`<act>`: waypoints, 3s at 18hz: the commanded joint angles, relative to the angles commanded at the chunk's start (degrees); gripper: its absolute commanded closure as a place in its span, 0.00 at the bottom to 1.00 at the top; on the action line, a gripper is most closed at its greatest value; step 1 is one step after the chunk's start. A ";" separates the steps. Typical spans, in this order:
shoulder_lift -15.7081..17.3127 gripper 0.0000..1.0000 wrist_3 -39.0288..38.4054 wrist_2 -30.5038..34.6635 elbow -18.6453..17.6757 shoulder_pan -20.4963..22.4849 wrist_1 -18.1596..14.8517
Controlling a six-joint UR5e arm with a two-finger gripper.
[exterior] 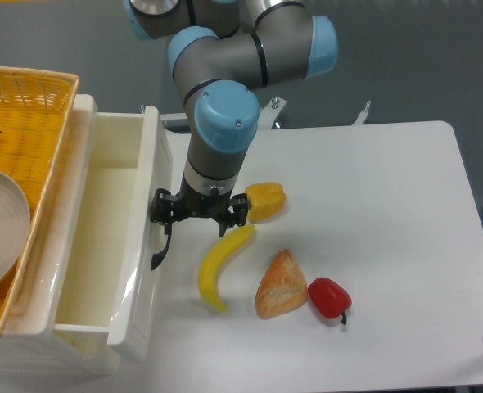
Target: Slide open the top white drawer
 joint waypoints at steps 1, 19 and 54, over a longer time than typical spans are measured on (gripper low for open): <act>0.00 0.00 -0.09 0.00 0.00 0.18 0.00; 0.18 0.00 -0.09 -0.44 -0.44 2.64 0.00; -0.18 0.00 -0.09 -6.76 -0.44 6.95 -2.02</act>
